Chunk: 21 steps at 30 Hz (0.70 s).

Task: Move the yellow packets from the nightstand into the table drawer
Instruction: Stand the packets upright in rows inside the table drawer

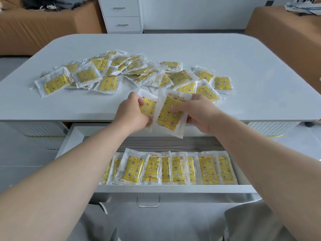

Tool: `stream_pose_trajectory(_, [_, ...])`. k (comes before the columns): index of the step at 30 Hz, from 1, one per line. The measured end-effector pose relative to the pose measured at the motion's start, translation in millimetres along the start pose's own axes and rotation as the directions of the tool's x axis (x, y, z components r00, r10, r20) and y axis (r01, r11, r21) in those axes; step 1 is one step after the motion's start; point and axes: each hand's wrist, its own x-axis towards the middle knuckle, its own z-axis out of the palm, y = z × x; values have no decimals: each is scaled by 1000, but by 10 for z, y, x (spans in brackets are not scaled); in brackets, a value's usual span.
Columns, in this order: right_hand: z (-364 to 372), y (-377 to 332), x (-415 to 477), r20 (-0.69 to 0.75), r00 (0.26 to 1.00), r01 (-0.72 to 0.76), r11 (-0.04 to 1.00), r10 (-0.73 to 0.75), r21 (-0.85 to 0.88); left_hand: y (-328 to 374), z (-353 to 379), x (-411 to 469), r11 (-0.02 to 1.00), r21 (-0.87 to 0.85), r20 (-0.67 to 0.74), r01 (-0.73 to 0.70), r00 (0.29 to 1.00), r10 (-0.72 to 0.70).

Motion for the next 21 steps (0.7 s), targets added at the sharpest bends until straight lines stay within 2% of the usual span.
stream_pose_trajectory(4, [107,55,-42,173,984,-12,996,28,-94,-126,-147,-43,999,-39,54,19,998,-17])
stream_pose_trajectory(7, [182,110,-77,239,969,-5,978,56,-208,-255,-320,-126,994,-74,153,79,986,-67])
stream_pose_trajectory(11, [328,217,-102,241,965,-7,929,103,-369,-567,-418,-214,966,0,256,259,934,-250])
stream_pose_trajectory(15, [455,296,-143,212,969,-16,884,129,-468,-965,-261,-262,858,79,305,507,807,-505])
stream_pose_trajectory(19, [527,372,-157,190,974,-14,867,125,-498,-1357,-51,-313,792,133,302,595,737,-605])
stream_pose_trajectory(21, [542,388,-154,186,975,-10,856,124,-516,-1462,26,-358,798,160,311,581,738,-599])
